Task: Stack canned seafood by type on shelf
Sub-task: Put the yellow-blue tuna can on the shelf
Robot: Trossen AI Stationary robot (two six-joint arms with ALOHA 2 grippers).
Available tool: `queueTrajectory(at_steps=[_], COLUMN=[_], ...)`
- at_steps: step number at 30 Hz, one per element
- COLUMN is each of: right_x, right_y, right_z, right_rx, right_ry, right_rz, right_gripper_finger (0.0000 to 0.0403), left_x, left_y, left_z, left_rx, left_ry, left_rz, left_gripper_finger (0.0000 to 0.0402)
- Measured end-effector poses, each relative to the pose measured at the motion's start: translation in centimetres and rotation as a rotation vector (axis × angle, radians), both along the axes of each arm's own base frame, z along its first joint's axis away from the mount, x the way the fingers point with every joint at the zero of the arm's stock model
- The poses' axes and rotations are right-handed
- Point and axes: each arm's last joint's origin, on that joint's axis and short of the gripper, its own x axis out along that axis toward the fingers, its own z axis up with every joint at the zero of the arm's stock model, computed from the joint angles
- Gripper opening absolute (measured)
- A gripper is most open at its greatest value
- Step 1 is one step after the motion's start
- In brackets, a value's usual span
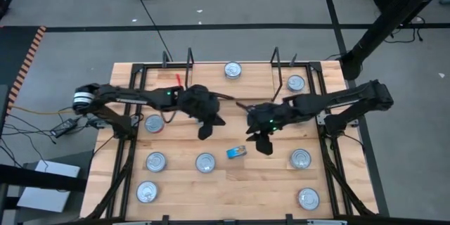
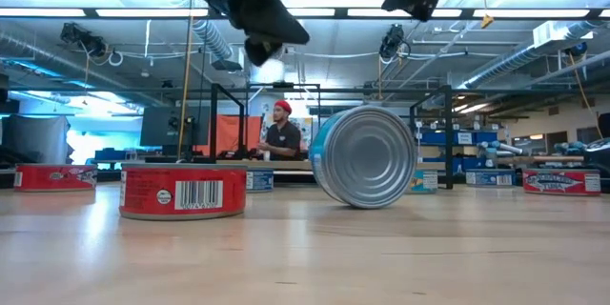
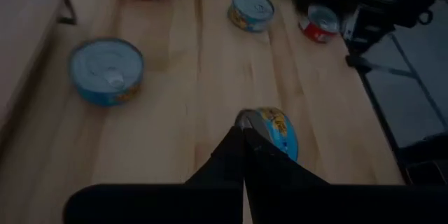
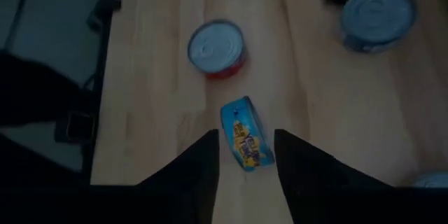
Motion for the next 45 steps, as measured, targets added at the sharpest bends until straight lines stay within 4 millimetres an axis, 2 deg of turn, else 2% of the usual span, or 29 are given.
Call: queueTrajectory(at_steps=[7,13,17,23,26,33,40,45], right_x=[1.8,2.9,3.3,3.5,4.0,5.0,5.5,5.9], right_y=[0.5,0.7,1.3,2.2,2.7,3.8,3.9,4.1], right_z=[-3.1,-5.5,-6.4,-6.4,-6.6,-8.5,-9.4,-10.7], right_rx=[-0.052,-0.083,-0.101,-0.163,-0.163,-0.200,-0.247,-0.259], right_ry=[0.096,0.173,0.191,0.155,0.120,0.118,0.119,0.153], right_rz=[0.080,0.118,0.154,0.172,0.180,0.216,0.200,0.224], right_gripper_finger=[0.0211,0.0255,0.0277,0.0298,0.0303,0.0300,0.0285,0.0274], left_x=[-2.9,-4.2,-4.6,-4.9,-4.9,-4.9,-5.0,-5.0], left_y=[-0.3,-0.4,-0.5,-0.5,-0.5,-0.5,-0.5,-0.6], left_z=[0.1,-0.5,-0.9,-1.3,-1.3,-1.3,-1.3,-1.5], left_rx=[-0.013,-0.044,-0.053,-0.027,-0.022,-0.020,-0.020,-0.029], left_ry=[0.018,0.028,0.059,0.096,0.093,0.096,0.100,0.117], left_rz=[0.069,0.095,0.096,0.074,0.061,0.060,0.059,0.055], left_gripper_finger=[0.0002,0.0002,0.0002,0.0004,0.0005,0.0006,0.0007,0.0007])
